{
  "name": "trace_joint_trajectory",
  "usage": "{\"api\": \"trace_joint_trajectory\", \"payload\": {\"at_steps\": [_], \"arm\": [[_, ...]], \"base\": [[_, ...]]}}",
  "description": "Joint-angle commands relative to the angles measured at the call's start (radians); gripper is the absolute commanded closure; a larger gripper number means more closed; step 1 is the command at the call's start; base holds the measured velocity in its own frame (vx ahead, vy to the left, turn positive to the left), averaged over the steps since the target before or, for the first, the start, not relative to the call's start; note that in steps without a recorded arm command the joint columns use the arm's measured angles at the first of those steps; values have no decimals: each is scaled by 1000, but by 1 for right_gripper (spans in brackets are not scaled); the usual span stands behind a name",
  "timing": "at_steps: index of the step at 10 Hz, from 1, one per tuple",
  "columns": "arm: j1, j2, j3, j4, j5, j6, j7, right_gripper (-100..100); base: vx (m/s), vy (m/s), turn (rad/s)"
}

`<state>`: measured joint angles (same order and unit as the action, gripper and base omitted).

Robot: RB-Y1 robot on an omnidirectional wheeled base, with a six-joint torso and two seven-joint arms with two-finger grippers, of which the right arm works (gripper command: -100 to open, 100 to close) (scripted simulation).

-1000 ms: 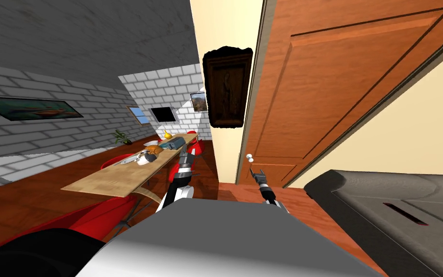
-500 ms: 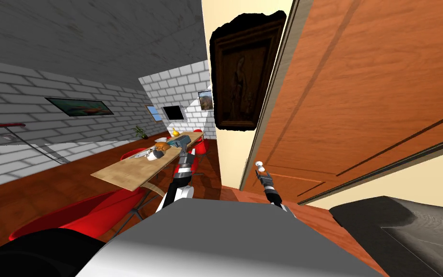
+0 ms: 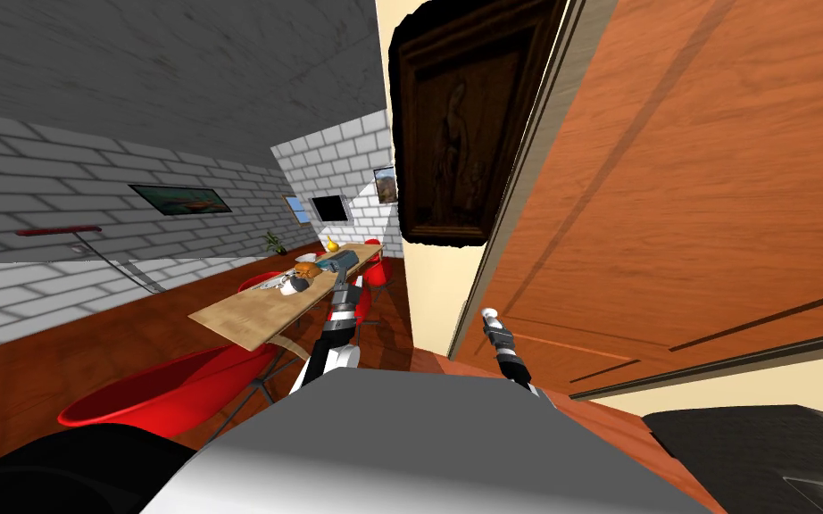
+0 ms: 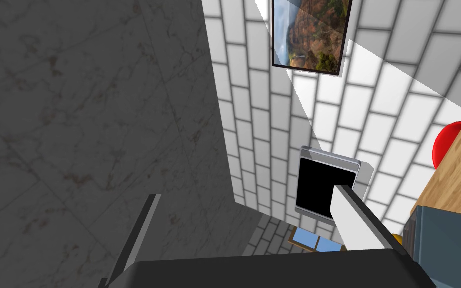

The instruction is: Pull the door open

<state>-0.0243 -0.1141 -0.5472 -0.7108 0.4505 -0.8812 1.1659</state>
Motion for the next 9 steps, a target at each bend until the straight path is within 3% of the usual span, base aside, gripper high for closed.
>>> {"api": "trace_joint_trajectory", "payload": {"at_steps": [1,4,9], "arm": [[1,3,2,2,1,-1,0,100],[1,3,2,2,1,-1,0,100],[-4,-2,10,12,2,-5,-110,100]], "base": [[-20,3,10],[-7,1,0],[-8,1,-18]]}}
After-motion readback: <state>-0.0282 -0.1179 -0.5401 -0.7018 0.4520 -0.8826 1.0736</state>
